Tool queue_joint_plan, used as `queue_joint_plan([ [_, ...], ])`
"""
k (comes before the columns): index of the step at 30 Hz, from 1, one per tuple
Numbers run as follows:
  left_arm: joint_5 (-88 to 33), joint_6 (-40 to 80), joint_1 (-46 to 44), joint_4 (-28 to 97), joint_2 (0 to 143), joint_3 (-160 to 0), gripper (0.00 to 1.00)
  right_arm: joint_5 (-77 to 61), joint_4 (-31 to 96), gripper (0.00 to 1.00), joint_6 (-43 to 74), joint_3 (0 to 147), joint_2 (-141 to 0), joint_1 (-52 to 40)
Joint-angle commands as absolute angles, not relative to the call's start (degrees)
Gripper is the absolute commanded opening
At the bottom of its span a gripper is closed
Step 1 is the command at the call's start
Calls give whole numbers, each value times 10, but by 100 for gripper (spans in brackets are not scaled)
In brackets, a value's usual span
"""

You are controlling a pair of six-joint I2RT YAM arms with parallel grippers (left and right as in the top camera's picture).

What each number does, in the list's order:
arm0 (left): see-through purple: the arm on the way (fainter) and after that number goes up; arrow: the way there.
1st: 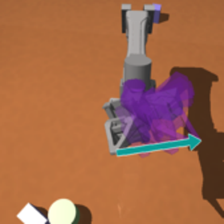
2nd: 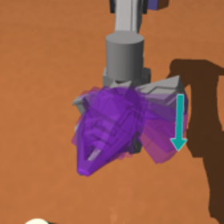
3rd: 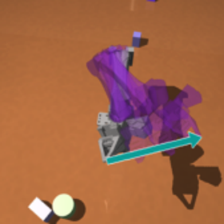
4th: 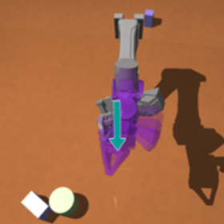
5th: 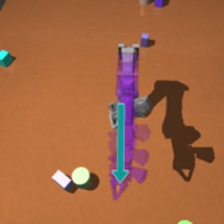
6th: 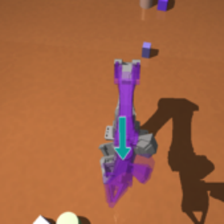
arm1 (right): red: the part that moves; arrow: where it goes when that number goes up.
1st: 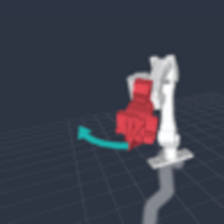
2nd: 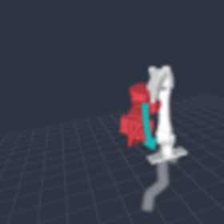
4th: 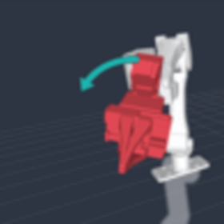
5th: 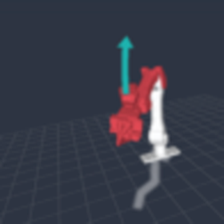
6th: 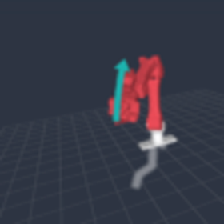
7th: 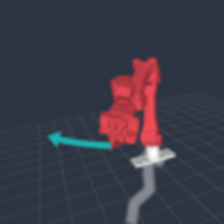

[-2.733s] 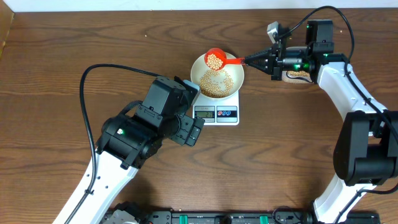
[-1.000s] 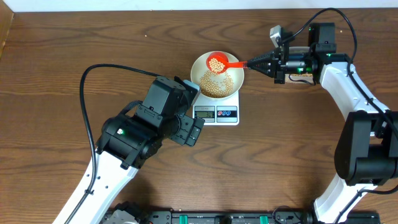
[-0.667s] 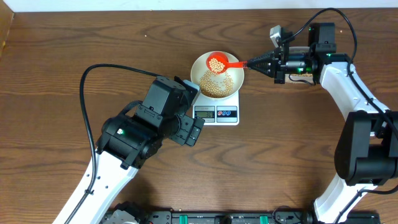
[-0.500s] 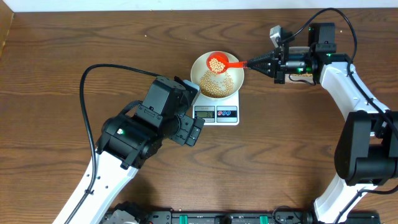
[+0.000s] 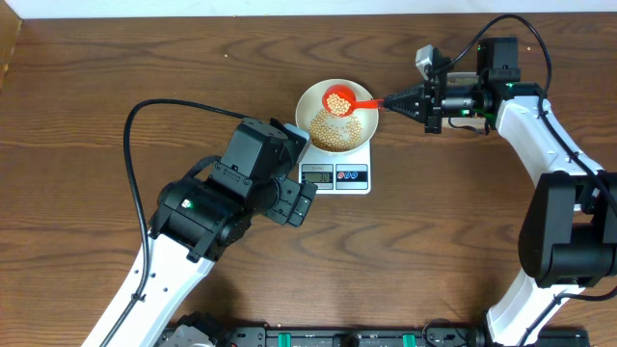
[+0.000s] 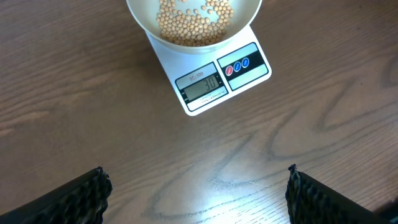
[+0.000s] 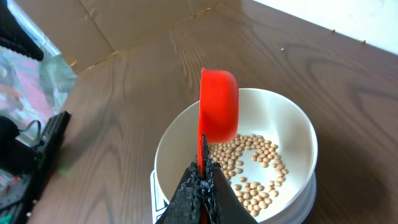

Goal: Scoop item into bowl and weigh 50g on scale

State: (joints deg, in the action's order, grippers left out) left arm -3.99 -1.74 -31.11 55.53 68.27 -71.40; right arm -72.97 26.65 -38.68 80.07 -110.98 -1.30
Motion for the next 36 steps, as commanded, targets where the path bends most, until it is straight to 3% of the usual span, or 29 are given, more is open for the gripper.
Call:
queue_joint_plan([
  [1, -41, -22, -308, 557, 686, -728, 92, -739, 267, 1, -421, 802, -1109, -12],
  [11, -41, -22, -308, 557, 686, -728, 92, -775, 275, 1, -493, 802, -1109, -12],
  [23, -41, -22, -308, 557, 686, -728, 92, -820, 275, 1, -503, 802, -1109, -11],
  [36, -41, -22, -308, 557, 686, -728, 92, -775, 279, 1, -493, 802, -1109, -11],
])
